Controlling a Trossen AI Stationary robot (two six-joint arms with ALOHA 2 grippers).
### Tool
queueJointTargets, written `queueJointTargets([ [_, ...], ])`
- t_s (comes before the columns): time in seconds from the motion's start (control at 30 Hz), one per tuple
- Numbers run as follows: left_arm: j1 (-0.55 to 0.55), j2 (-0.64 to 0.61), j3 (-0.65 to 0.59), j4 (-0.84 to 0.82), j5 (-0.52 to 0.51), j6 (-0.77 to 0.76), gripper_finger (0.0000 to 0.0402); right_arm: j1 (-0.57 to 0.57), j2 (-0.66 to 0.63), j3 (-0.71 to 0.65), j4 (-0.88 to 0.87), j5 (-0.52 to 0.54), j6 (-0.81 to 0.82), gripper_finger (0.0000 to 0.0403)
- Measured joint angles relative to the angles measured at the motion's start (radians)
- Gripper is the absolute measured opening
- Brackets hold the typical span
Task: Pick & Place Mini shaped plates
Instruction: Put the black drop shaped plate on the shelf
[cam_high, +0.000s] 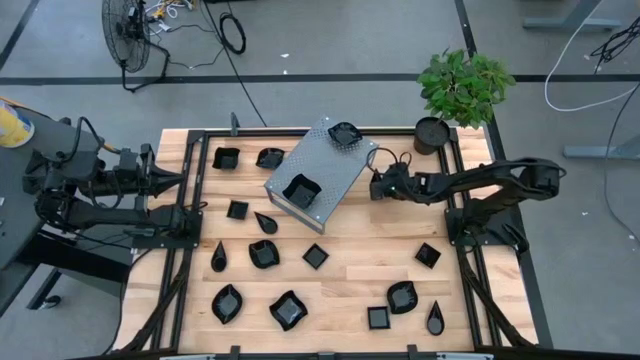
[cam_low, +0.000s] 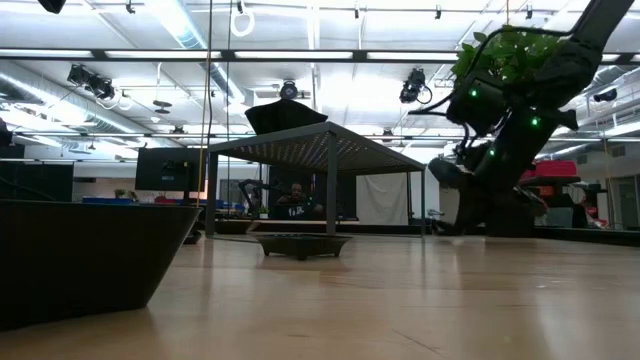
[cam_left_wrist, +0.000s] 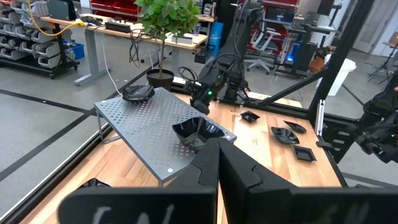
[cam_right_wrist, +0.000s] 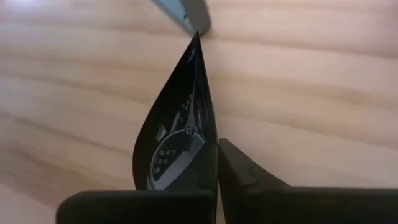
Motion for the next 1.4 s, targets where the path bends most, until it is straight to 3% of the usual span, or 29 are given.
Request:
queueJointTargets([
  [0.27, 0.0, 0.0, 0.0, 0.0, 0.0, 0.0, 0.0005, 0.005, -0.111, 0.058, -0.229, 0.032, 0.036, 0.0001],
  [0.53, 0.0, 0.0, 0.0, 0.0, 0.0, 0.0, 0.0005, 0.057, -0.203, 0.239, -0.598, 0.028, 0.051, 0.0],
  [0.9, 0.0, 0.0, 0.0, 0.0, 0.0, 0.0, 0.0005, 0.14, -0.227, 0.461, -0.911, 0.032, 0.031, 0.0],
  [1.17, 0.0, 0.0, 0.0, 0.0, 0.0, 0.0, 0.0005, 0.161, -0.18, 0.629, -0.913, -0.011, -0.218, 0.0],
  [1.4, 0.0, 0.0, 0.0, 0.0, 0.0, 0.0, 0.0005, 0.101, -0.063, 0.806, -0.892, -0.184, -0.551, 0.0],
])
